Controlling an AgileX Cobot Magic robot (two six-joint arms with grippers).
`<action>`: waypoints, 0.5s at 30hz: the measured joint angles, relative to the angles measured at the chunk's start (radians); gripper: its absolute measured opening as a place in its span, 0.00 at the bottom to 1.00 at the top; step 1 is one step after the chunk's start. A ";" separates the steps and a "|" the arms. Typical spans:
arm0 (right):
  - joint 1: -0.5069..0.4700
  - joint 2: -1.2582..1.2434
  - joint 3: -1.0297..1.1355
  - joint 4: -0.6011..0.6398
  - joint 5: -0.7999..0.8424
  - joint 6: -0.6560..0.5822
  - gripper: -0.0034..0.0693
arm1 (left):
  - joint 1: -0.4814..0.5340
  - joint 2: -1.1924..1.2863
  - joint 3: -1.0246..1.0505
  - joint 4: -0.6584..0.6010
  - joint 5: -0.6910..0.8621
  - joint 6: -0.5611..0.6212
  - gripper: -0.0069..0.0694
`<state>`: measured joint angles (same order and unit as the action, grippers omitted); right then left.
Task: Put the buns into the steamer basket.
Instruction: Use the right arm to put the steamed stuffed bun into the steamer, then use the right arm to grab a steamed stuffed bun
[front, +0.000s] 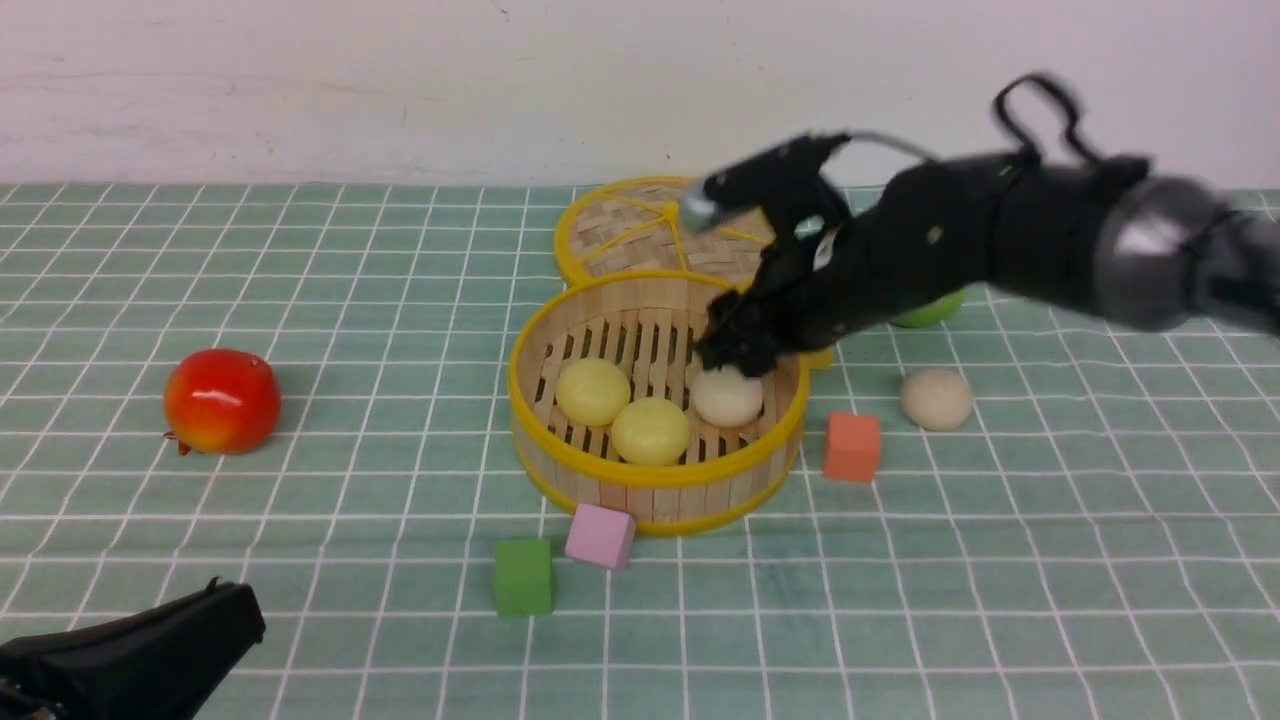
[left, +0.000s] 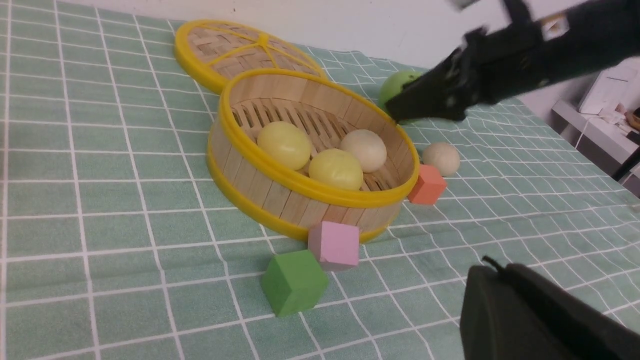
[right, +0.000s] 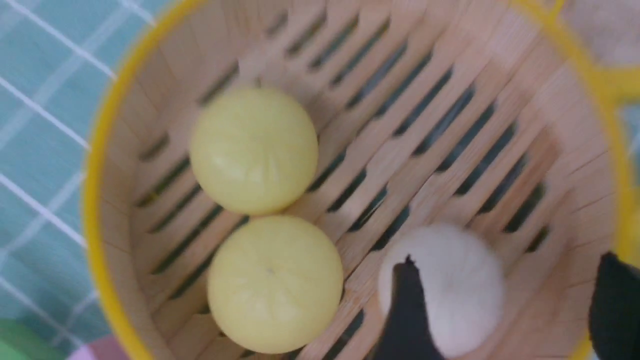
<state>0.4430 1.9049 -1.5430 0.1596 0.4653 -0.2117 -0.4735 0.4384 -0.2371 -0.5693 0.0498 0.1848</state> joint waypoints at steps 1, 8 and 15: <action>-0.008 -0.032 0.000 -0.014 0.009 0.000 0.71 | 0.000 0.000 0.000 0.000 0.000 0.000 0.09; -0.193 -0.073 -0.008 -0.142 0.199 0.165 0.59 | 0.000 0.000 0.000 0.000 0.000 0.000 0.09; -0.325 0.069 -0.007 -0.040 0.251 0.220 0.40 | 0.000 0.000 0.000 0.000 0.000 0.000 0.09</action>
<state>0.1181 1.9741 -1.5503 0.1201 0.7166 0.0081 -0.4735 0.4384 -0.2371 -0.5693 0.0498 0.1848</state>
